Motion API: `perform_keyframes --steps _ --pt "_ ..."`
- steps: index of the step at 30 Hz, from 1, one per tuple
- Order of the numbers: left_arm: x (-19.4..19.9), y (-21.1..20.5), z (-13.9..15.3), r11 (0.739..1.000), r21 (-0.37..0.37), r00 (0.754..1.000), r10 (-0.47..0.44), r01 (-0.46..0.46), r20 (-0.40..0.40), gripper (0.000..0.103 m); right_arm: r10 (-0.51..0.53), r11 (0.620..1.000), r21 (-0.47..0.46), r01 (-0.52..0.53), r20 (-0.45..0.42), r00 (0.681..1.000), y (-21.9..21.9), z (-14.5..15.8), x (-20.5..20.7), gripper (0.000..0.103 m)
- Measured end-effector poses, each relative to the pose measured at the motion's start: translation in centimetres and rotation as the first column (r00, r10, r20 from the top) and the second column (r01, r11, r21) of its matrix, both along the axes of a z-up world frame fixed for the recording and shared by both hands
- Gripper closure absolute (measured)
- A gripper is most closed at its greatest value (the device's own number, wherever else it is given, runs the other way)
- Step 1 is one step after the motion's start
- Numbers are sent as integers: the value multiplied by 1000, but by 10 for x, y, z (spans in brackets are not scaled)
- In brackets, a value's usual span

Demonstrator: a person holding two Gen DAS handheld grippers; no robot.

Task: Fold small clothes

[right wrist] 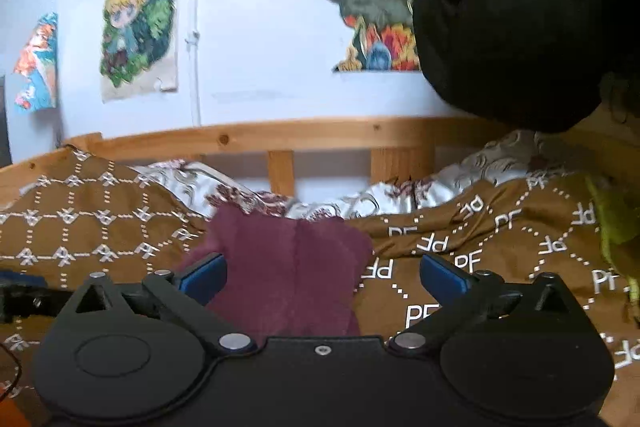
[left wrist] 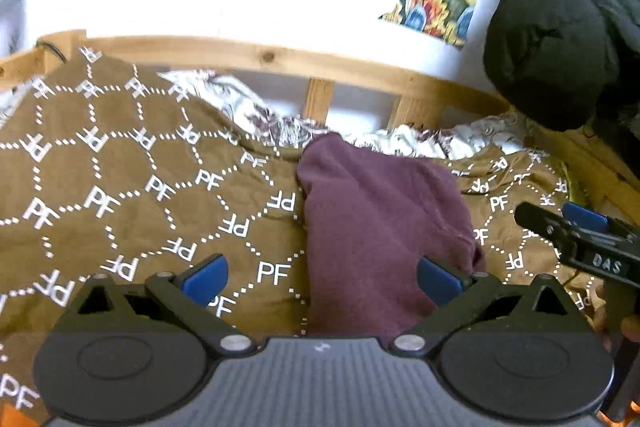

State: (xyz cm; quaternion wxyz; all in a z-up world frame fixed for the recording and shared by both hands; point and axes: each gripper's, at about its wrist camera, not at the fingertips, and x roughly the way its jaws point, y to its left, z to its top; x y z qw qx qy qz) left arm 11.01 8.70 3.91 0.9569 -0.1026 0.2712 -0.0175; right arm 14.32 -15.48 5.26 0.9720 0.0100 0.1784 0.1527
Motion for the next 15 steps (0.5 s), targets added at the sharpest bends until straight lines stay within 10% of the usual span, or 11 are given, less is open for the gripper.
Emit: perform_keyframes --steps 15 --pt "-81 -14 2 994 107 998 2 -8 59 1 13 1000 -27 -12 37 999 -22 18 -124 1"
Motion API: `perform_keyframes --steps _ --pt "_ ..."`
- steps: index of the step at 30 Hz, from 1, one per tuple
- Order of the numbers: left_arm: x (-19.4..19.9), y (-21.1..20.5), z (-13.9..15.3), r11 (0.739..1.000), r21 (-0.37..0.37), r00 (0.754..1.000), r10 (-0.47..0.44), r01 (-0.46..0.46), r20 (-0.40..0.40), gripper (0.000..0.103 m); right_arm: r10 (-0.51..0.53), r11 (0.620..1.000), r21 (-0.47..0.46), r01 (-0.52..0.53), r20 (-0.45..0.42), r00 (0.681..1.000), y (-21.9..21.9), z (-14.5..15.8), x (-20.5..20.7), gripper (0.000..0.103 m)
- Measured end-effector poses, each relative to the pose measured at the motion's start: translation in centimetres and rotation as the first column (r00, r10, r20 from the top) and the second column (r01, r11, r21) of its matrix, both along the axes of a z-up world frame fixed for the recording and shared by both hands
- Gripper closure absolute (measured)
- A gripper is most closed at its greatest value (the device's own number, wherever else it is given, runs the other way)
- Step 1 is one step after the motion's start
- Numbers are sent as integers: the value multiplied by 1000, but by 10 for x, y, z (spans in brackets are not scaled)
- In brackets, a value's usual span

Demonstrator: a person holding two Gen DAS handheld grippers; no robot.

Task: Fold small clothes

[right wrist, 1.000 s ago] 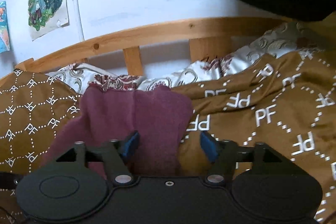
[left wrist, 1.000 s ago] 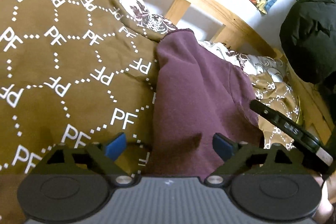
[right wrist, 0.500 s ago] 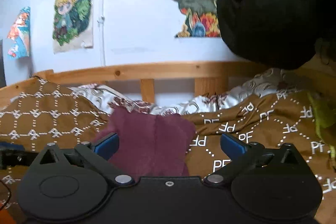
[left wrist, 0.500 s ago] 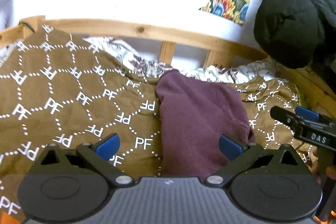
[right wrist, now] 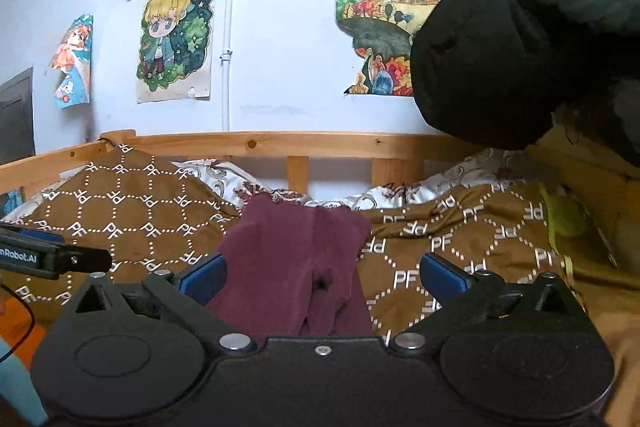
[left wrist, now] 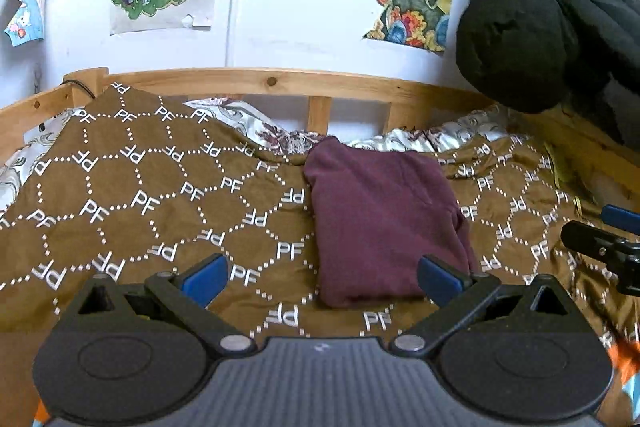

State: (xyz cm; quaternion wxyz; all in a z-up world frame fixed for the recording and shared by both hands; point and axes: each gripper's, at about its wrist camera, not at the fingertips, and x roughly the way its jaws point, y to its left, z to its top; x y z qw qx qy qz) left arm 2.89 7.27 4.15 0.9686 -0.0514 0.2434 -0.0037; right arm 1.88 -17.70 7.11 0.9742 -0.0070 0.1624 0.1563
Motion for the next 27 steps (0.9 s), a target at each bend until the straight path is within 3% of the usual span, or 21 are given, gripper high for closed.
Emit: perform_keyframes --steps 5,10,14,27 --pt "-16 -6 -8 1000 10 1000 -20 20 -15 1 6 1000 10 -5 -22 1000 -5 -7 -26 1" --pt "-28 -20 -18 992 114 999 -50 49 7 1 -16 999 34 18 -49 999 -11 -15 -40 1" --pt "-29 -32 -31 983 167 997 -73 77 -29 1 -42 999 33 44 -59 997 -17 -22 -47 1" --pt "-16 -29 -44 987 150 996 -49 60 -75 1 -48 999 20 51 -131 990 -19 -41 -37 1"
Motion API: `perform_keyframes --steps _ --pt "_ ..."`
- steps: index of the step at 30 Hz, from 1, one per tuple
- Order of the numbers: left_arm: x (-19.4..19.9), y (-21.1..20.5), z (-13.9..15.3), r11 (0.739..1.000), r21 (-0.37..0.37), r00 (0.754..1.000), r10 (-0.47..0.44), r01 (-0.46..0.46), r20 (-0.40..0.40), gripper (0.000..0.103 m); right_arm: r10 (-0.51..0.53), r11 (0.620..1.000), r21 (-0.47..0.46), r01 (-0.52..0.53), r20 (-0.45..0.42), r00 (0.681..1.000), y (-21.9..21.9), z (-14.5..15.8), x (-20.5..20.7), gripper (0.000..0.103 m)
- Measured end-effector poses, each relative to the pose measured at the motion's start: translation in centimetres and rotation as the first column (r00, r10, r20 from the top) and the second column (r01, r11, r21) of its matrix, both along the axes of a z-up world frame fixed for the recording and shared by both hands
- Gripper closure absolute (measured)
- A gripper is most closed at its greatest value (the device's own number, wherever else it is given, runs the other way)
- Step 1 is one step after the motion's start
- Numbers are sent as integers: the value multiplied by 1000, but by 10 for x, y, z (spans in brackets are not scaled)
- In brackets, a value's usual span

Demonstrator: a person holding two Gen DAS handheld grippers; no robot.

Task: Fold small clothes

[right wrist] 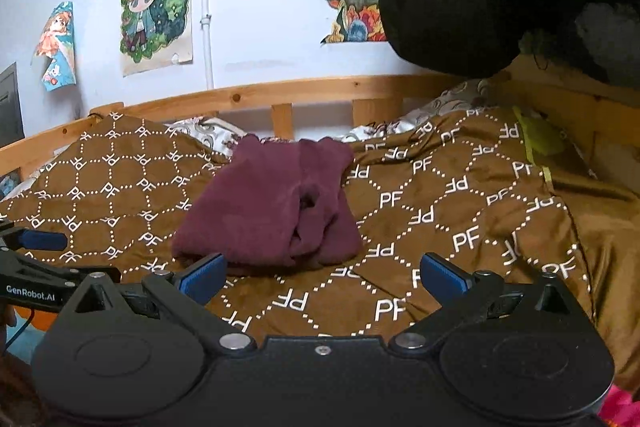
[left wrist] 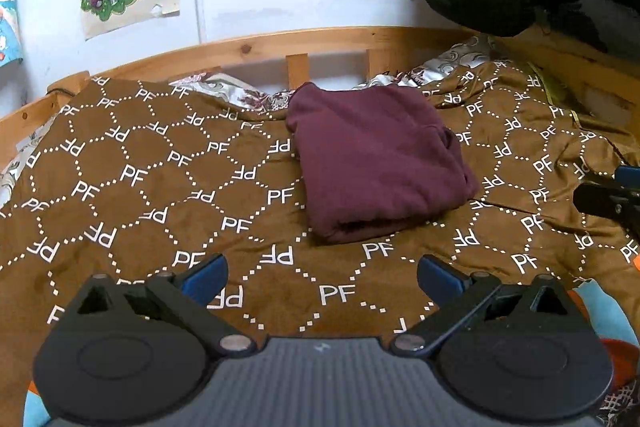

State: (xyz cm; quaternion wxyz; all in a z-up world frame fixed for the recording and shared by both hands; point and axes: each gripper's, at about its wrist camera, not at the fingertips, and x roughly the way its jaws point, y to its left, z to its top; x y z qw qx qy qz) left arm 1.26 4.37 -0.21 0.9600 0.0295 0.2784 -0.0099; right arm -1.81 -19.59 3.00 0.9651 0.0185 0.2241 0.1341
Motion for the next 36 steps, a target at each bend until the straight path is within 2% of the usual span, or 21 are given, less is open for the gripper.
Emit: perform_keyframes --steps 9,36 --pt "1 7 1 999 -41 1000 16 -17 -14 1 -3 1000 -11 3 1 1000 3 -1 -2 1" --pt "2 5 0 999 -47 999 21 -22 -35 1 -7 1000 -12 7 -5 1000 4 -1 -2 1"
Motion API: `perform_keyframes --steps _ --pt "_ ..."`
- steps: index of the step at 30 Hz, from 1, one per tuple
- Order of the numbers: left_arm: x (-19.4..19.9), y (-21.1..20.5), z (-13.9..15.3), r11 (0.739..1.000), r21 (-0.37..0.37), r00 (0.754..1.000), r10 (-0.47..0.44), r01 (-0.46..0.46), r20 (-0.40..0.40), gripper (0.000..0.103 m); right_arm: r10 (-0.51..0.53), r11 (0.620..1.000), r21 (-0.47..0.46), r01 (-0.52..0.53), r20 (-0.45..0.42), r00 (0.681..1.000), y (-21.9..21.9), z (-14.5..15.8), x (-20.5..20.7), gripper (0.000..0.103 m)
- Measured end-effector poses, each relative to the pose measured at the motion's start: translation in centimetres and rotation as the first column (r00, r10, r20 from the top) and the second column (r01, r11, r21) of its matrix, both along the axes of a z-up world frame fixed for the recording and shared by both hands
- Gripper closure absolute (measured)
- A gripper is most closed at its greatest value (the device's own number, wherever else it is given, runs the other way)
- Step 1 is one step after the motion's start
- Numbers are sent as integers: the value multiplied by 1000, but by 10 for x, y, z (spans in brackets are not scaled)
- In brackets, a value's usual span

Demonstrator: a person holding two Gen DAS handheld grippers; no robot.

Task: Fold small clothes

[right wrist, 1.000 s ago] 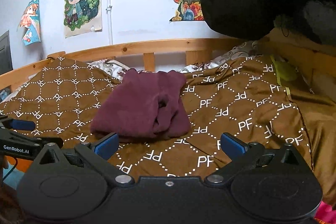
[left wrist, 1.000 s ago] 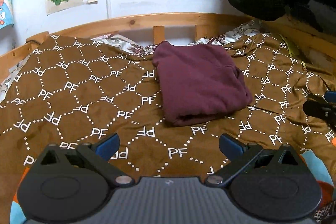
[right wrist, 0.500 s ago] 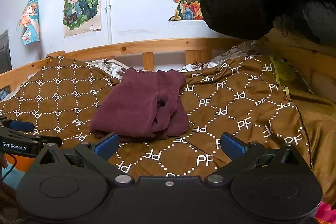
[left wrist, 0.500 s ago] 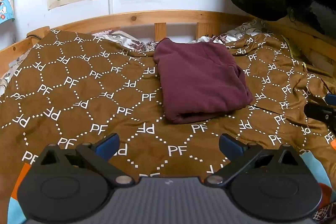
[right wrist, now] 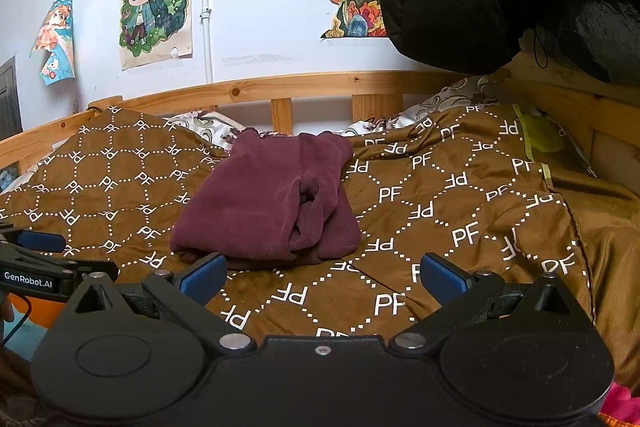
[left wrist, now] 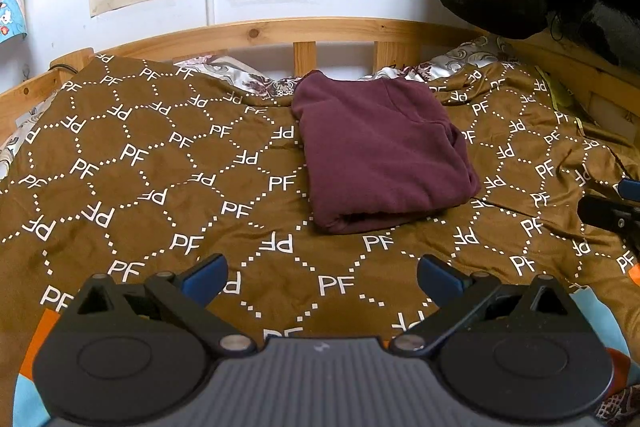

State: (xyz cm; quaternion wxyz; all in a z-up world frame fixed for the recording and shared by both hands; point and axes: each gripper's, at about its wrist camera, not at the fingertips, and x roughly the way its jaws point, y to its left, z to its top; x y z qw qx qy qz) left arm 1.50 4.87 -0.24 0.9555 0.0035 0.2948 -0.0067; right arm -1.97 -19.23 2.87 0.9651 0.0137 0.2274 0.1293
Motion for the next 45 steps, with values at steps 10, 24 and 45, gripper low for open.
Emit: perform_keyframes --steps 10,24,45 --pt "0 0 0 1000 -1 1000 -1 1 -1 1 1 1000 0 -1 0 1000 0 0 0 1" --pt "0 -1 -2 1000 -1 1000 -2 2 -4 1 3 1000 0 -3 -2 1000 0 -2 -1 1" --pt "-1 -2 -5 1000 -3 1000 -4 4 -14 1 4 1000 1 -4 -4 1000 0 -2 -1 1"
